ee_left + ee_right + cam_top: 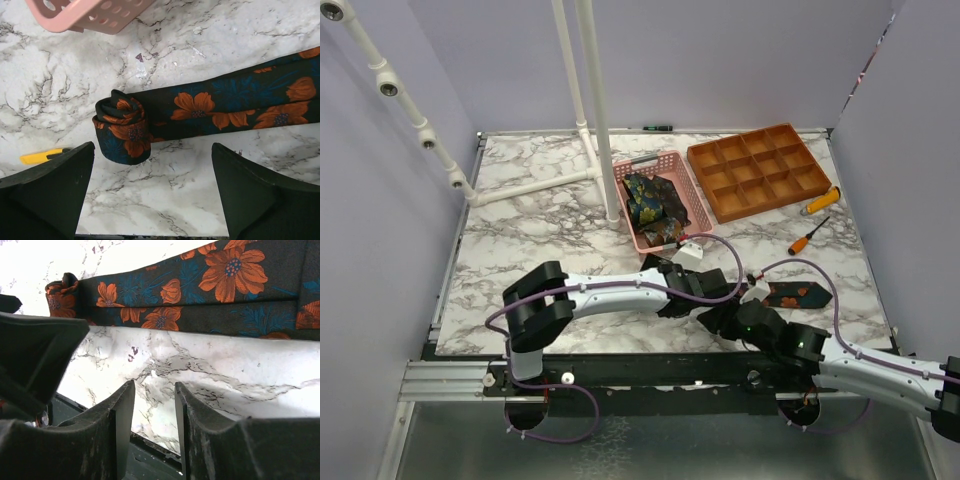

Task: Roll the ties
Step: Roll the tie at the center of the board.

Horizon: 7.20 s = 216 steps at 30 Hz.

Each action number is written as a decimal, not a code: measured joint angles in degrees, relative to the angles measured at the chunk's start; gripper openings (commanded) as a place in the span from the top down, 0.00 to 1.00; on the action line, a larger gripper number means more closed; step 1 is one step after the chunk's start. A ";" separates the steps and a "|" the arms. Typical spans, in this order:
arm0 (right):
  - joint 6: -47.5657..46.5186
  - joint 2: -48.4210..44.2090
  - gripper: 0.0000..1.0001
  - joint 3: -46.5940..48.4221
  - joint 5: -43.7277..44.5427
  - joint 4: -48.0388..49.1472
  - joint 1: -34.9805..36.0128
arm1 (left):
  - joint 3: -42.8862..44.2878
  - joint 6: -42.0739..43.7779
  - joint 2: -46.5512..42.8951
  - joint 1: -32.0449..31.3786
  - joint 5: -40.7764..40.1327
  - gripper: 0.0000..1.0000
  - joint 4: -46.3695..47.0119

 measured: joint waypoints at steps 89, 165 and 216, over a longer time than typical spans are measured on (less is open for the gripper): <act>-11.39 64.67 0.77 38.23 7.13 14.60 9.57 | -64.17 -14.19 -87.01 26.27 19.87 0.18 31.08; -24.70 53.33 0.44 32.09 -16.20 20.15 -19.32 | -65.02 -8.79 -67.65 26.29 22.25 0.13 47.47; -13.46 66.86 0.64 30.56 -29.55 37.99 -24.02 | -65.00 -6.21 -59.04 26.29 24.17 0.13 54.03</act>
